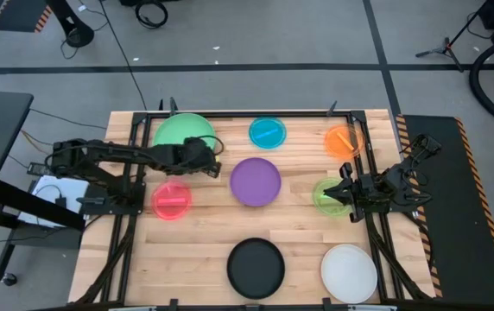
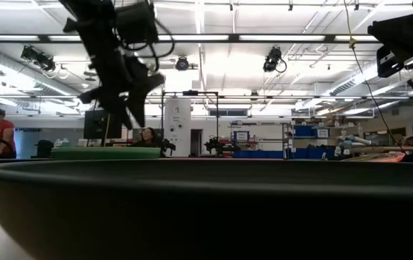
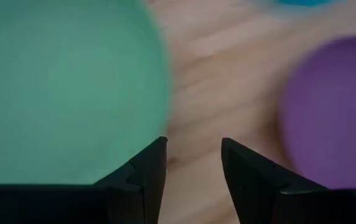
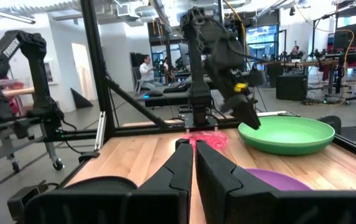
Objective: Stack plastic plates
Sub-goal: Stack the black plate on top of the violet plate
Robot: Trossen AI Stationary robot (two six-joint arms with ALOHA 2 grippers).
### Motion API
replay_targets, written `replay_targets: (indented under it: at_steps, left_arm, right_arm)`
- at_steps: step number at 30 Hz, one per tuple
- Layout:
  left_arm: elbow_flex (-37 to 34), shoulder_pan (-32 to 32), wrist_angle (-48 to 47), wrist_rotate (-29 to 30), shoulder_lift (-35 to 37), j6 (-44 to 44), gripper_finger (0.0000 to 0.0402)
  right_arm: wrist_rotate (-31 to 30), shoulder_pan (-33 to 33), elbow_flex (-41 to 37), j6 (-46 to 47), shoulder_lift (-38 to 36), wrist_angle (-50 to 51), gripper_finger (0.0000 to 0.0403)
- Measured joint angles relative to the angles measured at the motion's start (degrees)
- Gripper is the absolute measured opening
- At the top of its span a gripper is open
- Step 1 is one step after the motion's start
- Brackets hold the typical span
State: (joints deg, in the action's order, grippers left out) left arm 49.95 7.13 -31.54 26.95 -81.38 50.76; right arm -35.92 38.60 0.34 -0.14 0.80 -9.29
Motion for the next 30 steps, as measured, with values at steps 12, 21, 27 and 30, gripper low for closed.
replay_targets:
  at_steps: [12, 21, 27, 30]
  left_arm:
    - [2.98, -21.73, 11.84, 3.78, 0.0, -9.24, 0.016]
    - [3.09, -32.24, 27.83, 1.94, -0.93, -1.54, 0.016]
    - [3.01, -35.35, 19.17, 1.22, -6.02, 11.87, 0.016]
    - [2.98, -35.93, 19.8, -2.41, -10.09, 13.04, 0.016]
  right_arm:
    - [0.0, -0.01, 0.0, 0.0, 0.0, -0.01, 0.0029]
    - [0.0, -0.01, 0.0, 0.0, 0.0, -0.04, 0.0029]
    - [0.0, -0.01, 0.0, 0.0, -0.02, -1.73, 0.0029]
    - [0.02, -0.01, 0.0, 0.0, 0.0, -2.76, 0.0029]
